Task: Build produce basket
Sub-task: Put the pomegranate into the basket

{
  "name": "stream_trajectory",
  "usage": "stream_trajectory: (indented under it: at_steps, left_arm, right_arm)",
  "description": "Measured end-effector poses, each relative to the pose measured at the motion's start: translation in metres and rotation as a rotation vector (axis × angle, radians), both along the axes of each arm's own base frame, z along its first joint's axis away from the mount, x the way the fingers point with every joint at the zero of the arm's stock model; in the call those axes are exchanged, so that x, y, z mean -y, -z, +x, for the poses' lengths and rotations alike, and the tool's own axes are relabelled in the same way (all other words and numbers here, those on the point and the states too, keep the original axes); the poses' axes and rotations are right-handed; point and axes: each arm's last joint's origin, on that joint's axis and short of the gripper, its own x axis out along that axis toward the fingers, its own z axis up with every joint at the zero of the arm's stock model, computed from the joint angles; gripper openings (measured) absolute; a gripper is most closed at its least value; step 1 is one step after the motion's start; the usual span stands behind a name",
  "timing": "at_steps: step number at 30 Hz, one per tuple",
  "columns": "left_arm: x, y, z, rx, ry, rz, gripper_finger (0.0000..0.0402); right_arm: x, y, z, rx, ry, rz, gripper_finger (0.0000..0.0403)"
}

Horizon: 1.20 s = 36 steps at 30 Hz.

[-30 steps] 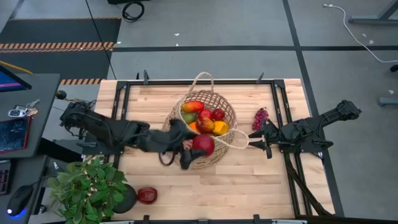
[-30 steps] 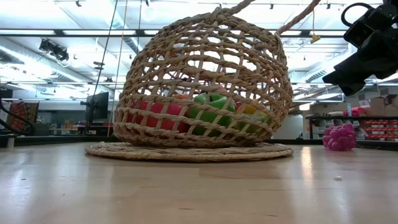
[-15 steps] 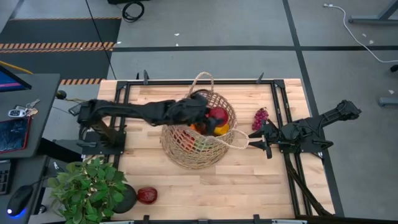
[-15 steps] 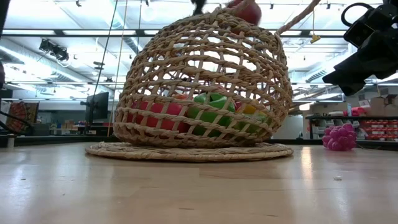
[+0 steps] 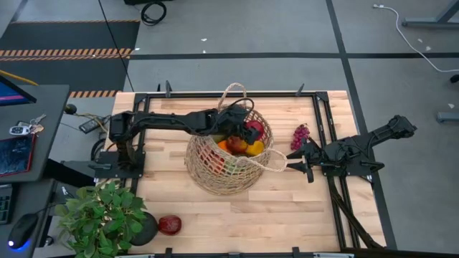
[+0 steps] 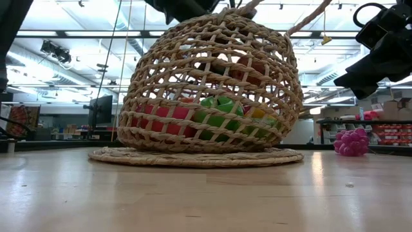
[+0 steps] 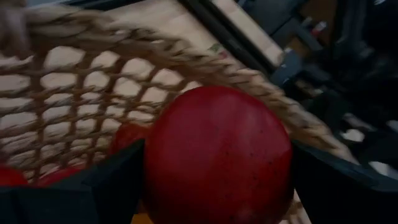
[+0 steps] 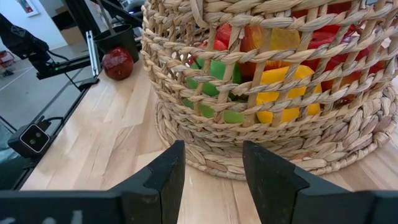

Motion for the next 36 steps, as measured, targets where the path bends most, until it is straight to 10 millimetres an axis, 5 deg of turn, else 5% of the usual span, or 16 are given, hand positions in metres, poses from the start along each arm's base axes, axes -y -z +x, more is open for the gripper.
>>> stream_trajectory:
  at_steps: [36]
  left_arm:
    - [0.004,0.011,-0.008,-0.212,0.177,0.206,0.0355]
  right_arm:
    - [0.000,0.000,0.000,0.000,0.000,0.000,0.0167]
